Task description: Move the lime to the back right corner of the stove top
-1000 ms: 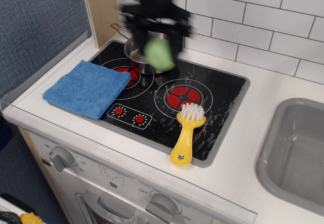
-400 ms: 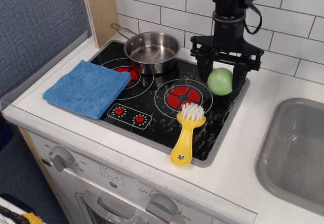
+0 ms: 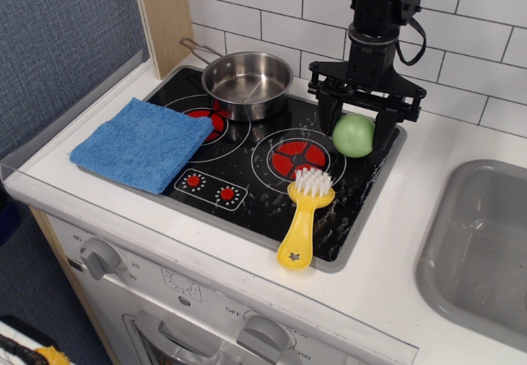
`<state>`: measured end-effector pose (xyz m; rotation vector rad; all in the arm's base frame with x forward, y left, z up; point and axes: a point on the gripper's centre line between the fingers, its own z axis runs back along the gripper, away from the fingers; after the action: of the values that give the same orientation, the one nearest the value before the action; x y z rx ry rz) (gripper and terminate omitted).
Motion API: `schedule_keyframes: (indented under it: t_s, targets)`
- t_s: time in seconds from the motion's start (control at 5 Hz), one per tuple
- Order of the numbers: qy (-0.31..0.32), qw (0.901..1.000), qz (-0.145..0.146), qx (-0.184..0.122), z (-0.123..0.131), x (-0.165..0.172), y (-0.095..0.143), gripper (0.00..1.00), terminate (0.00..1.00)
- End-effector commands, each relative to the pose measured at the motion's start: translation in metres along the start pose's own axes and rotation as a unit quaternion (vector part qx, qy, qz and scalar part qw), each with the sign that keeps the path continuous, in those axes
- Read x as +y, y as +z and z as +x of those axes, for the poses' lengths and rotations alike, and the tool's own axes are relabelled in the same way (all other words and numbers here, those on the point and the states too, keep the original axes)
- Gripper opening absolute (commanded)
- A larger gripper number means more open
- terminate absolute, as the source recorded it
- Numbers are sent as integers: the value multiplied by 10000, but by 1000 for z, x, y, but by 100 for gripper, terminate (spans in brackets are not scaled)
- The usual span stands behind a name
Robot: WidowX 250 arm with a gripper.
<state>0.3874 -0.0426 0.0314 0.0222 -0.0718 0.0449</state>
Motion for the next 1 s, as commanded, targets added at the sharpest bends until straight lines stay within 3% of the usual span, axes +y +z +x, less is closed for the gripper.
schedule_keyframes:
  t_s: [0.0, 0.4, 0.6, 0.8]
  targets:
    - [-80, 9992, -157, -358, -8, -6, 35, 100, 0]
    - [-182, 9966, -401, -697, -18, -1, 95, 100, 0]
    - [-263, 9961, -496, -675, -27, 6, 104, 100, 0]
    - [-537, 9965, -404, -487, -33, 12, 100, 100, 0]
